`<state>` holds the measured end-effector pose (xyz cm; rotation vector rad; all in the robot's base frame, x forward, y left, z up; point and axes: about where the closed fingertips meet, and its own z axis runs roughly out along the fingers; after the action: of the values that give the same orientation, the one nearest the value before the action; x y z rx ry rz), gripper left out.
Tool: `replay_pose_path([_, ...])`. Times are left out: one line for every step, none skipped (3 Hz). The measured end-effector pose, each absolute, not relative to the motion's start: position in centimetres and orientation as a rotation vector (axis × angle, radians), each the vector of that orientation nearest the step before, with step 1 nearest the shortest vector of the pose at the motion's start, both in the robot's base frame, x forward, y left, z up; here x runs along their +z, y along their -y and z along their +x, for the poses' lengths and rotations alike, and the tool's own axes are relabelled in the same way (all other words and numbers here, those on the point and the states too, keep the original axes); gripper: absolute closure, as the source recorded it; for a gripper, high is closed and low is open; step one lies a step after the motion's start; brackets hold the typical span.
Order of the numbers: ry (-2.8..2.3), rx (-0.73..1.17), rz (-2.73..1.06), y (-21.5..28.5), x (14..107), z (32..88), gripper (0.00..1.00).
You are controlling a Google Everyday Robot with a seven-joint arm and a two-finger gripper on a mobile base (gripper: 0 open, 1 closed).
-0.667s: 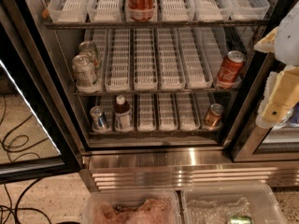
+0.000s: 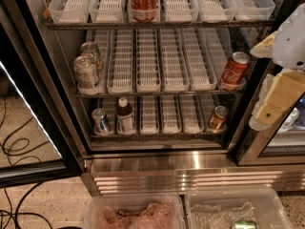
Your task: Pick orange can from bottom shelf of fridge
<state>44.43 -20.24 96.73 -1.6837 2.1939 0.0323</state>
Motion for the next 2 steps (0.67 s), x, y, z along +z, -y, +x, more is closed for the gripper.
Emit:
replay_pose_path([-2.143,0.31,-1.61,17.1,93.3,45.2,0.0])
replay_pose_path([-2.114,0.377,-1.595,15.7,93.9,45.0,0.0])
